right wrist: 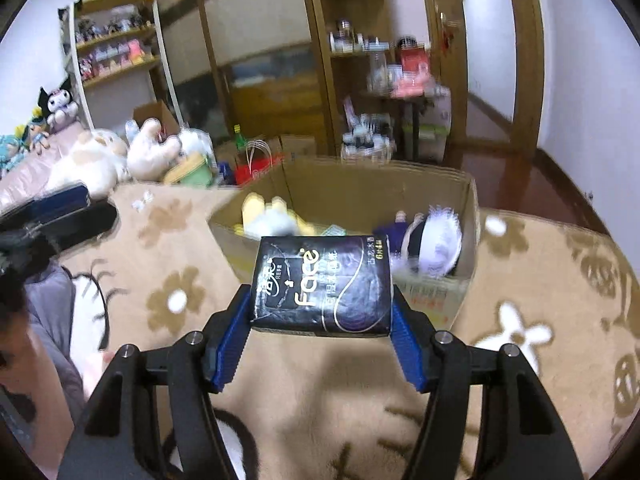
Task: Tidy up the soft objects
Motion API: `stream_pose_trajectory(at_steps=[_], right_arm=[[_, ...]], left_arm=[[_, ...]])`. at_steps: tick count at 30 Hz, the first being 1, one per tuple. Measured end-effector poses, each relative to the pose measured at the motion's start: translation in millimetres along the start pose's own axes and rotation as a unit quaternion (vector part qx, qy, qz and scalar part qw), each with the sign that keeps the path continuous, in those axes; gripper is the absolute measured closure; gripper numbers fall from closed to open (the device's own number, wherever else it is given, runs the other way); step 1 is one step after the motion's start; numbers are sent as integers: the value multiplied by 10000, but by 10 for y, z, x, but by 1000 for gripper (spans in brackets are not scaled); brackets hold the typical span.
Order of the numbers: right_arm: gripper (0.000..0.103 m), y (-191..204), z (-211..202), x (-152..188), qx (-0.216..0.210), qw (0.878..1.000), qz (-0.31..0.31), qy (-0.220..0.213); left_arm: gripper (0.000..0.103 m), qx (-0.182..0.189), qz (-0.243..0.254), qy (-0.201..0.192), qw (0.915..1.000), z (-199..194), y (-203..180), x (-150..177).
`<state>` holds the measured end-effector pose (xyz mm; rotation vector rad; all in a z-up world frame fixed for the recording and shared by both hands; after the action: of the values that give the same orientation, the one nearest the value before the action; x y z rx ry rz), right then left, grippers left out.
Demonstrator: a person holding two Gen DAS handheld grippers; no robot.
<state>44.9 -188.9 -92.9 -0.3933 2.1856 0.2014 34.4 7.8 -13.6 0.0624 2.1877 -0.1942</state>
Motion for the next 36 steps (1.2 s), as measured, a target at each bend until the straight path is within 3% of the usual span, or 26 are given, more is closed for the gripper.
stream_pose_trajectory(at_steps=[4,9,17,22,32,36], right_arm=[[35,-99,-67,-188,215,9993,-11,-294],[35,-246,45,-307,543,9978,133,-366],[34,-404,298,-258,697,9972,189,-197],[33,-432,459,-193,651,9975,242,147],[11,-466,269,-162,762,9965,317,115],[10,-468,27,-194,851,9958,343,-19]], left_arm=[[7,8,-2,20,10000,6,3,-3],[7,-12,70,36,10000,20,-28,-7],[7,-42,130,86,9999,58,-68,5],[7,-50,117,109,9999,91,-80,15],[7,-103,58,62,9999,99,-71,12],[7,-118,-40,-51,9999,48,-48,7]])
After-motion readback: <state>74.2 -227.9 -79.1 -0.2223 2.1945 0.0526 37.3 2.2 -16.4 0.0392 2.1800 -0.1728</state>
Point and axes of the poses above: each gripper's, at about its wrist camera, not at the fingertips, and z roughly the way its jaws point, y to its left, x to its underside, the point moved 2 cm from there along z, roughly the way its jaws point, and after that the axes turned 10 degrees about -z, right-handed, at the moved point
